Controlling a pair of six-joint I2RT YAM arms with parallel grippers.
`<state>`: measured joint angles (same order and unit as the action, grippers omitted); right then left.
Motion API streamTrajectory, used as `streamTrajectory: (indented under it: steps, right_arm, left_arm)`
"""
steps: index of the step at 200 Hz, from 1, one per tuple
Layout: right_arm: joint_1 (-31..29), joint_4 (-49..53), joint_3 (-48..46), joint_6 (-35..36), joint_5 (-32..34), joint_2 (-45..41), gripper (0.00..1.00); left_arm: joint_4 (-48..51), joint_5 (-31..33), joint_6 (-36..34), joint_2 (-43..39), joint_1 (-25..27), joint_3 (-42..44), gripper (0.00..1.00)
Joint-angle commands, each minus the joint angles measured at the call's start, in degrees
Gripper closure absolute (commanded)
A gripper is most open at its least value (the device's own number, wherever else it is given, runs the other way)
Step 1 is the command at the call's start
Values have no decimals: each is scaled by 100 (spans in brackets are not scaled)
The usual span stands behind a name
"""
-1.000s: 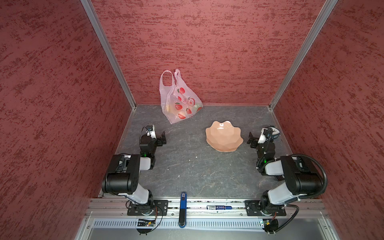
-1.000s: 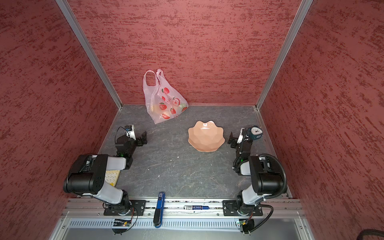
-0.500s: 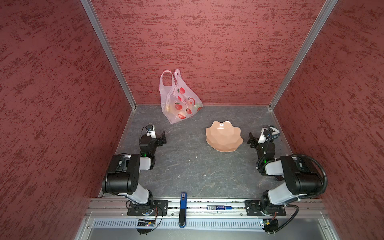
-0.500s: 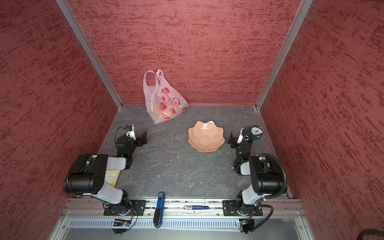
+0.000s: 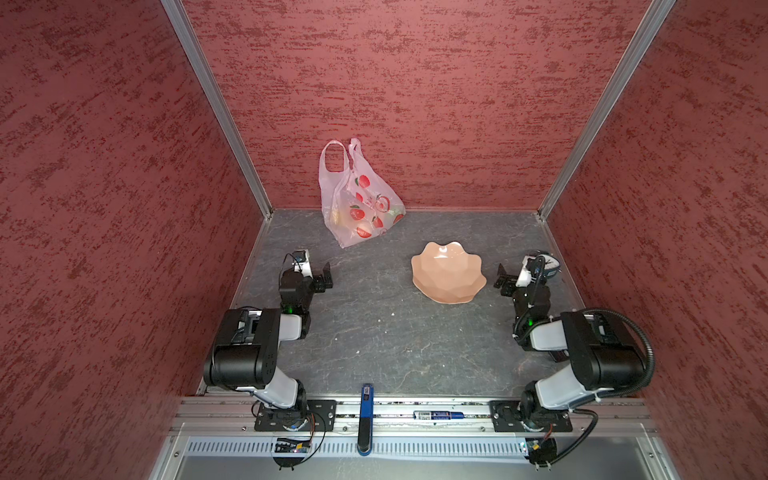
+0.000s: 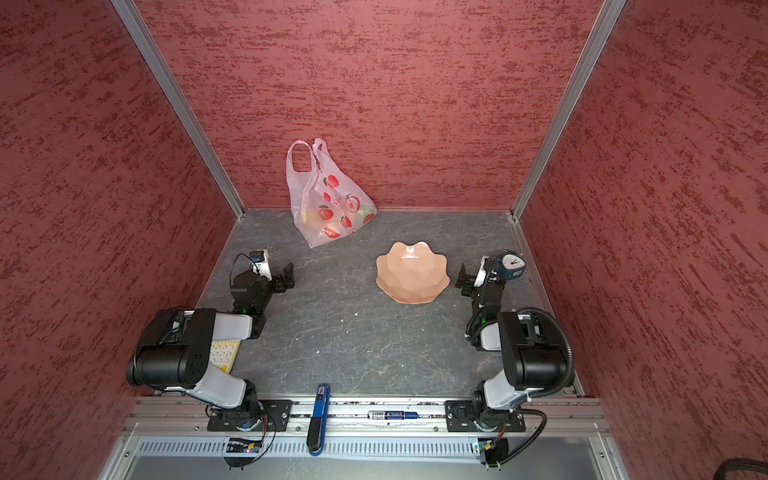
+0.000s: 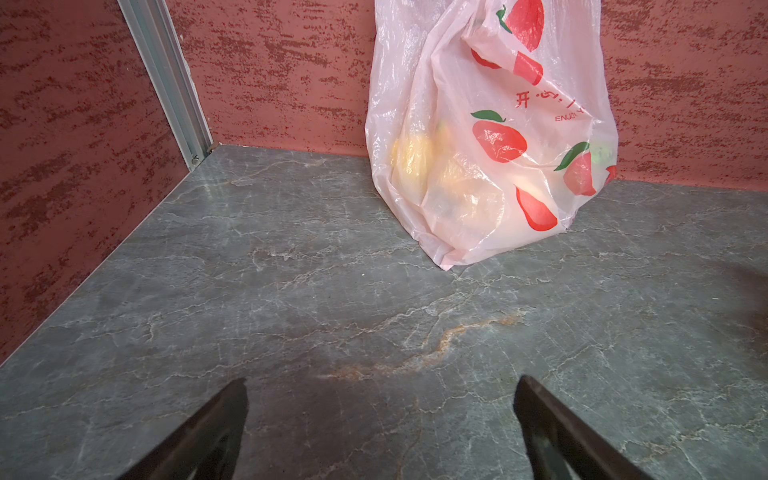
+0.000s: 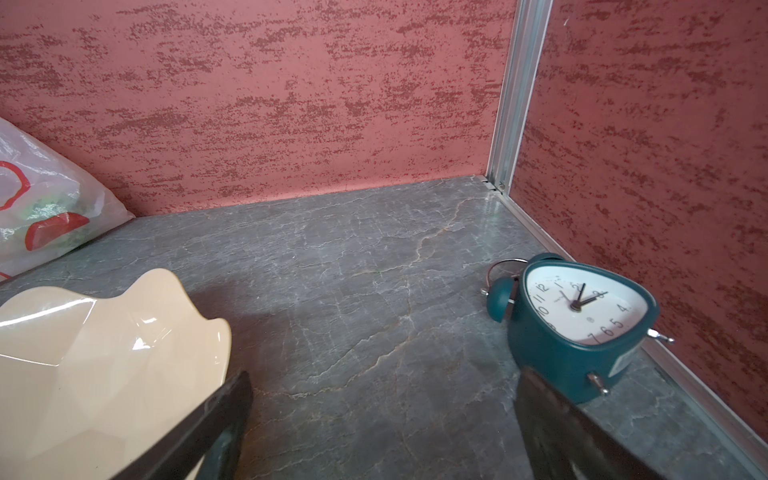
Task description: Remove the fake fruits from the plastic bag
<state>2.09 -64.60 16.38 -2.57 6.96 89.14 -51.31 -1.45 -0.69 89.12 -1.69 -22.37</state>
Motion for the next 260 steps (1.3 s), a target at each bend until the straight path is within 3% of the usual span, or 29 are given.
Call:
streamTrajectory:
  steps: [1,31,56,70,90,119,132,142,159,179,204,235,260]
  right_arm:
    - [31,-70,-12,33,29,-91,1]
    - [35,242,120,-15,153,-270,1]
    - [35,2546,1095,-36,416,-923,1]
    - [37,3602,1670,-406,880,-1076,1]
    - [37,4819,2232,-1194,1461,-1406,1]
    - [36,5530,2374,-1759,1231,-2246,1]
    - [38,6388,2783,-1906,1004,-2361,1]
    - [38,7089,3160,-2041,858,-2308,1]
    - [37,7843,3488,-2202,406,-2244,1]
    - [33,8147,3504,-2372,-390,-2294,1]
    - [25,8485,3552,-2577,-914,-2260,1]
    - [-44,8631,3599,-2563,-1432,-2041,1]
    - [-197,8666,3620,-2388,-1380,-1861,1]
  left_arm:
    - [7,-83,49,-123,-24,66,1]
    - [410,117,87,-360,-13,-64,1]
    - [2089,598,291,-1103,-8,-675,1]
    - [2852,602,571,-1470,-83,-981,1]
    - [3279,-70,1103,-1960,-324,-1163,1]
    - [3387,-1590,2965,-2382,-1332,-1142,1]
    - [3274,-2449,3719,-2256,-1802,-1187,1]
    - [3442,-2836,4009,-2108,-1998,-1315,1]
    - [4289,-2925,3911,-1929,-2021,-1730,1]
    - [5451,-2270,3304,-1935,-1602,-2242,1]
    - [6519,-968,2701,-2086,-814,-2722,1]
    - [7285,78,3038,-2204,-126,-3092,1]
    - [7450,38,3569,-2303,-126,-3021,1]
